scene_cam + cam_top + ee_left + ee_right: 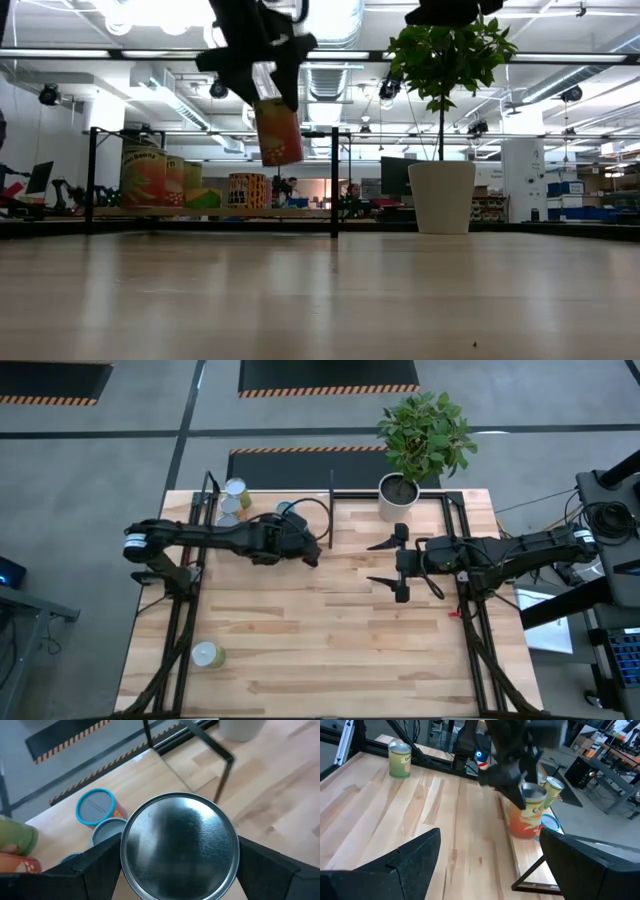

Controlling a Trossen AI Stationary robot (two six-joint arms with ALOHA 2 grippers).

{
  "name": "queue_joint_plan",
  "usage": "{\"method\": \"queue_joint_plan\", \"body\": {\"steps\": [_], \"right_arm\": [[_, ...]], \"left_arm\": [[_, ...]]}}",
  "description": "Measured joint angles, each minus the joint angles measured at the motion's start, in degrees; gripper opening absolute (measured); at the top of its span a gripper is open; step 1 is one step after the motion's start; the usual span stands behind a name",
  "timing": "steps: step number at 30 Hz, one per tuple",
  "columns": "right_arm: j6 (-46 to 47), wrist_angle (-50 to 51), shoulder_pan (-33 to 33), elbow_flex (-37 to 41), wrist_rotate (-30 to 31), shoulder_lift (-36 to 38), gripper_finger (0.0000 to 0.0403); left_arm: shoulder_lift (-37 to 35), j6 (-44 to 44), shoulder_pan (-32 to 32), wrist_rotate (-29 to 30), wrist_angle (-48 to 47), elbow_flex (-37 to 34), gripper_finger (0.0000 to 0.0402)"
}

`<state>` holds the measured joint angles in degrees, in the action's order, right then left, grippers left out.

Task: Pick and place cans onto a shelf
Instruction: Put the orange corn can on the shelf

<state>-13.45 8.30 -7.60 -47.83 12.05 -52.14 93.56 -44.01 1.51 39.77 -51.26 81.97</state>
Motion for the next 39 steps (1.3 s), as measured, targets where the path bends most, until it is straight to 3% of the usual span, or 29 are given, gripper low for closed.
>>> {"method": "queue_joint_plan", "body": {"steps": [22, 39], "right_arm": [[0.7, 2.03, 0.0, 0.09, 0.0, 0.08, 0.0327], [1.92, 2.76, 0.0, 0.09, 0.01, 0.08, 0.0327]], "left_arm": [[9.3, -3.64, 6.15, -3.21, 6.76, -0.09, 0.0314], [9.53, 0.01, 8.45, -3.26, 11.83, -0.09, 0.0338]]}}
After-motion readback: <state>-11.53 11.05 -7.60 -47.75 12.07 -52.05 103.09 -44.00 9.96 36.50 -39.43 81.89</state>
